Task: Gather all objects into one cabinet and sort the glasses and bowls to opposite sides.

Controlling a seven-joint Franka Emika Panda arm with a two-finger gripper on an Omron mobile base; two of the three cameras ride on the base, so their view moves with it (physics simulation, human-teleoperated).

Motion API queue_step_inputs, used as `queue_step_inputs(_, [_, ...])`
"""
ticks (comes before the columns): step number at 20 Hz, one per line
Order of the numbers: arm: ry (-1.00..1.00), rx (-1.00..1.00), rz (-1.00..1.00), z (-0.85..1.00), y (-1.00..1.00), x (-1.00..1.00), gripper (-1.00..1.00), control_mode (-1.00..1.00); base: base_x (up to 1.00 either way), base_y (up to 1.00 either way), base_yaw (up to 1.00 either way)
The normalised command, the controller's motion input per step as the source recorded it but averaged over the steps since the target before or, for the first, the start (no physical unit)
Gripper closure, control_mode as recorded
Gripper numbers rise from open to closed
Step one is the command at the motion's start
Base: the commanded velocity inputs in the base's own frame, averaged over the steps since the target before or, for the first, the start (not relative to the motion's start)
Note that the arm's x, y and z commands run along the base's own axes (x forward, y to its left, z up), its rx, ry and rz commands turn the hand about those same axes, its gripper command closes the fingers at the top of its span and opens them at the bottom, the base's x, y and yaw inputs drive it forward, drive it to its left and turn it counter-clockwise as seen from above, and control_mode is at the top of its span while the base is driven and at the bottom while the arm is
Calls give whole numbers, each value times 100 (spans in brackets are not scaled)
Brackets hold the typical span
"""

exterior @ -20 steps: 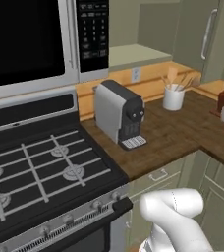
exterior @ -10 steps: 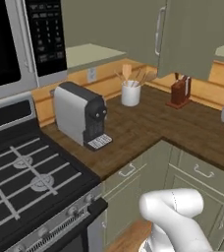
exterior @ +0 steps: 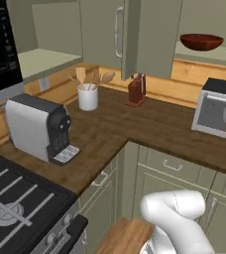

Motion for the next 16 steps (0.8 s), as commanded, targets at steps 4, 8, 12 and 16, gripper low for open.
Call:
queue_step_inputs(4, [0,0,0,0,0,0,100,100,-31,0,-45])
queue_step_inputs(8, [0,0,0,0,0,0,100,100,-24,0,-49])
queue_step_inputs(12, [0,0,0,0,0,0,100,100,-7,0,-52])
queue_step_inputs(16, [0,0,0,0,0,0,100,100,3,8,-46])
